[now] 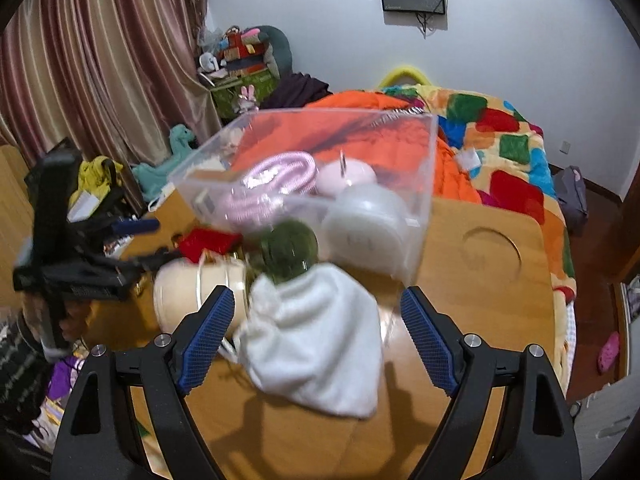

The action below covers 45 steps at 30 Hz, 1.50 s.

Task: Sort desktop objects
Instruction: 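Move both open grippers out of the box toward the red pouch and green jar, then grasp the red velvet pouch with the left gripper while the right grasps the green glass jar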

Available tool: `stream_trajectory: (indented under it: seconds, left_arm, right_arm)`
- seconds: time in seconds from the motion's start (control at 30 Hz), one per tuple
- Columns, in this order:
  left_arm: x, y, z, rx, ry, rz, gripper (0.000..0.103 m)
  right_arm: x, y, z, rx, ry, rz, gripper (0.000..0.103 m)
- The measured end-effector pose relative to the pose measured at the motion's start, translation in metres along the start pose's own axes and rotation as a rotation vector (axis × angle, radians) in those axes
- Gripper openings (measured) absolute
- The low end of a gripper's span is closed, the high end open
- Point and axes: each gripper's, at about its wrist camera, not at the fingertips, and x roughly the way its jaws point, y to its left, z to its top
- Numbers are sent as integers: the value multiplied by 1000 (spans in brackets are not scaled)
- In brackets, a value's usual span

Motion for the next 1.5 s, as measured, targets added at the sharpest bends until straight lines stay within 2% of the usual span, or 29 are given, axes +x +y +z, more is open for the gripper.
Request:
stream_trajectory:
  seconds: [0.1,0.2,0.3,0.5,0.53,0.63,0.67,0.73,0.9,0.97,1.13,1.5]
  left_arm:
    - [9,-7,1,35,5,41,91]
    - [14,-6,2,35,17,18,92]
    - [17,-9,-1,59,25,32,92]
    - [17,-16,-7,102,-35,74,91]
    - [17,-16,-8,106,-41,73,88]
    - [15,-19,-9,125,-51,29,66]
    - [15,-18,-9,130,-54,24,59]
    - [13,-20,-11,140,-68,26,51]
    - [6,-17,-12,126,-86,0,29]
    - [1,-15,-12,123,-95,7,3]
    - [-11,-9,-13,99,-110,5,3]
    - [-54,-7,-8,65,-205,-5,2]
  right_arm:
    - [15,4,7,0,15,18,81]
    - [31,6,11,10,43,41,81]
    - [42,4,15,26,55,50,80]
    - [61,2,20,63,93,94,68]
    - [64,2,21,72,98,100,67]
    - [67,-1,22,96,101,122,65]
    - [67,-1,22,103,98,132,61]
    - [66,0,23,104,94,156,52]
    - [56,5,24,61,63,134,47]
    - [50,5,25,48,49,124,45]
    - [28,9,24,13,2,89,44]
    - [-16,22,26,-36,-84,45,43]
